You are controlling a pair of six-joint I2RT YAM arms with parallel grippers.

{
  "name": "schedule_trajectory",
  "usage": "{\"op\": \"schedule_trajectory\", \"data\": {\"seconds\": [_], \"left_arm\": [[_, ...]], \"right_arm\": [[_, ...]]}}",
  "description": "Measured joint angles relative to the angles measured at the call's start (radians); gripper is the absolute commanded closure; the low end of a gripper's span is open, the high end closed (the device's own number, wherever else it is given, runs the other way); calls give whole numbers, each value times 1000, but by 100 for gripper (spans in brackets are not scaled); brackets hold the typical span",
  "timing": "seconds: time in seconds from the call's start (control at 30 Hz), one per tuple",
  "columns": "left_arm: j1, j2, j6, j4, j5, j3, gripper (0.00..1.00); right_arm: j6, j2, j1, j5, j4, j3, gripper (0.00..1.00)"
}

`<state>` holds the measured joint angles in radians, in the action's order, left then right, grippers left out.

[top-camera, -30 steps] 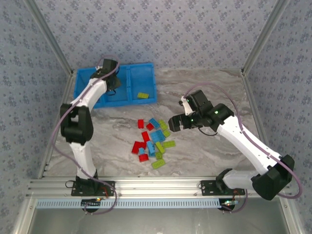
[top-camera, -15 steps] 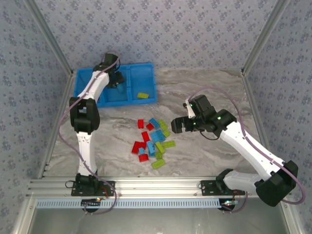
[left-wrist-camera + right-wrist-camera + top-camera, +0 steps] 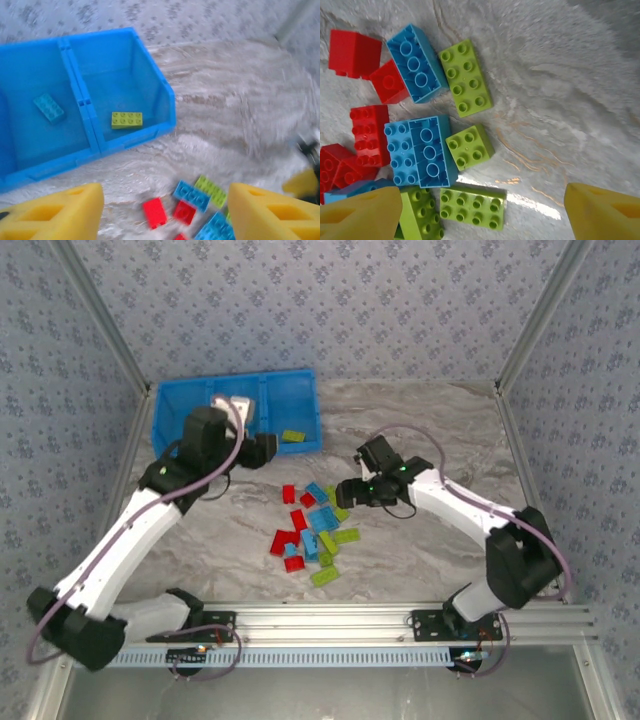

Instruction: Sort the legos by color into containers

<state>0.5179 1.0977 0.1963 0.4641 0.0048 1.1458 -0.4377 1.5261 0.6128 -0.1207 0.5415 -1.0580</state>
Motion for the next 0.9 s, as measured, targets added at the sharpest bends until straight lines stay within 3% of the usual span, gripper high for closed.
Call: {"op": "schedule_trajectory", "data": {"seconds": [0.2,0.37,0.53,0.9], "left_arm": [[39,-224,-316,-41,151,-299,2],[83,-241,-490,-36,204,-360,1],[85,-212,-551,-35,220,-359,1],[85,-226,-581,-20,212,-359,1]], "right_arm": [[-45,112,15,1,-51,0,25],[-224,153,19,13,-61,1,24],[-412,202,46,29,-72,1,23],[-669,261,98,84,-13,-68,37]]}}
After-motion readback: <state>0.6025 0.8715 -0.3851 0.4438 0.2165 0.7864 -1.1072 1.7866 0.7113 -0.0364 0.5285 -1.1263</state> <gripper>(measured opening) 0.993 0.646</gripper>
